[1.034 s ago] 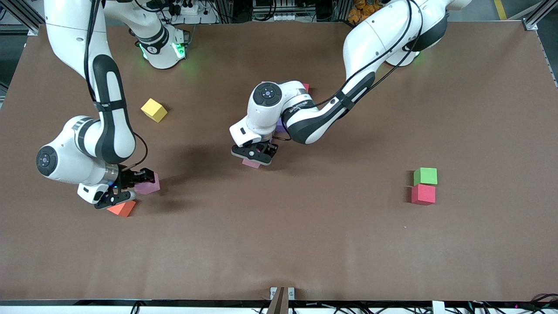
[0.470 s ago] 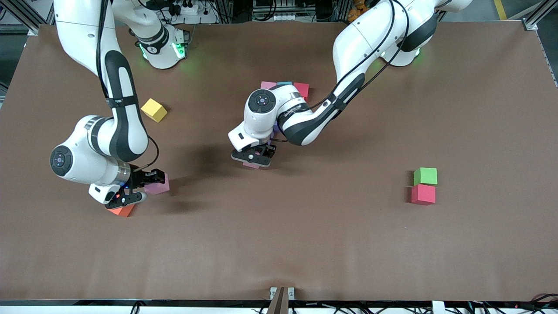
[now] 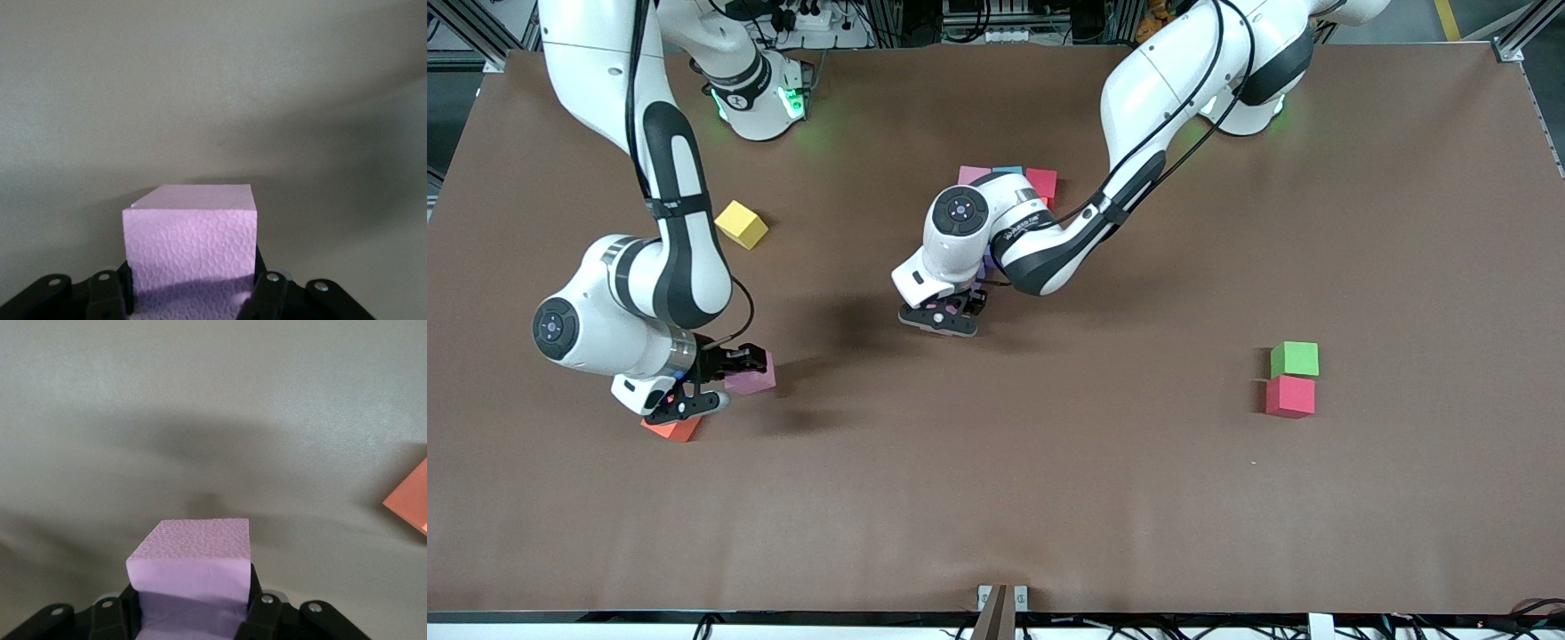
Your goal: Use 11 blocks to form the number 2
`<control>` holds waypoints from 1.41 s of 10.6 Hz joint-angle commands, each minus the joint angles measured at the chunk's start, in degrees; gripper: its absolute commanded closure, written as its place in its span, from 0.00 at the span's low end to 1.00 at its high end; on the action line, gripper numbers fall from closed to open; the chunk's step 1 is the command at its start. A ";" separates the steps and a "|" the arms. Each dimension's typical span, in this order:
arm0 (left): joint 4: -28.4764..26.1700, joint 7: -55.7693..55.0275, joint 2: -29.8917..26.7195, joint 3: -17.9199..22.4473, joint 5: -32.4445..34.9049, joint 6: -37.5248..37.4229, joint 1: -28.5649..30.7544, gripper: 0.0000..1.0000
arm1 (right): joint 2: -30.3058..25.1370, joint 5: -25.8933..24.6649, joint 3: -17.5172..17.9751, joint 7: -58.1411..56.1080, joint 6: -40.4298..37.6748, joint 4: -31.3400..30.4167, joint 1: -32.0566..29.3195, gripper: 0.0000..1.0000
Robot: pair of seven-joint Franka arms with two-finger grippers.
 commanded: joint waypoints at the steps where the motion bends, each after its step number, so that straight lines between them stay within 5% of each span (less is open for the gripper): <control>1: 0.79 1.17 0.30 1.10 -1.74 -2.48 -0.77 0.70 | -1.14 -0.96 -0.51 1.57 -0.81 -0.26 0.69 0.91; 15: -2.38 0.29 0.21 1.54 -2.00 -4.68 -0.24 0.64 | -1.32 -0.96 -0.43 2.18 -1.16 -0.26 0.78 0.91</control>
